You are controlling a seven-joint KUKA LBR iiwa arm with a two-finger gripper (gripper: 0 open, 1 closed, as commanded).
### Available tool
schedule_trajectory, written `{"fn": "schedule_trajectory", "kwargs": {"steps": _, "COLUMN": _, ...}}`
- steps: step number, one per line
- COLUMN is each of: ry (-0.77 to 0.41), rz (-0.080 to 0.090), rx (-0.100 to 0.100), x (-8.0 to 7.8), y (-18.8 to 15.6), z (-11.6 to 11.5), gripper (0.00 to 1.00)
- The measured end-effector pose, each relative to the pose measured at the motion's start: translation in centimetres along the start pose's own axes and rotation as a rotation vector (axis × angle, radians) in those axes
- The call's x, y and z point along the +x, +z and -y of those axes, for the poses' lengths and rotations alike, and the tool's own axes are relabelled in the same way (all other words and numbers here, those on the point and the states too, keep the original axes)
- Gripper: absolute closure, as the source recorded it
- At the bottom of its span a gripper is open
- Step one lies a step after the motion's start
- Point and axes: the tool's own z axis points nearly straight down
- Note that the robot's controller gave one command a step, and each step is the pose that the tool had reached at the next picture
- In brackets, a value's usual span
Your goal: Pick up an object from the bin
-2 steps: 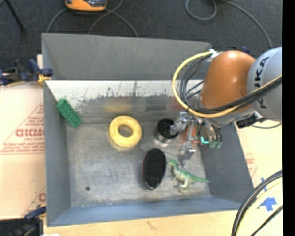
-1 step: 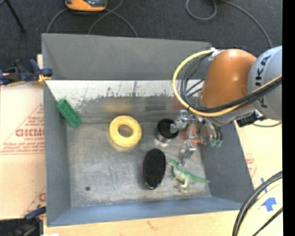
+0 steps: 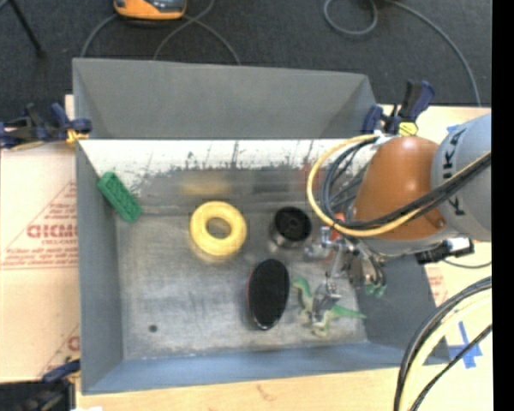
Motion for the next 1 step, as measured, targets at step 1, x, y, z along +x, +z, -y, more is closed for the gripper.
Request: {"fn": "schedule_trajectory", "kwargs": {"steps": 1, "ry": -0.186, "rz": -0.008, "rx": 0.001, "x": 3.02, "y": 0.36, "z": 1.37, "gripper": 0.00}}
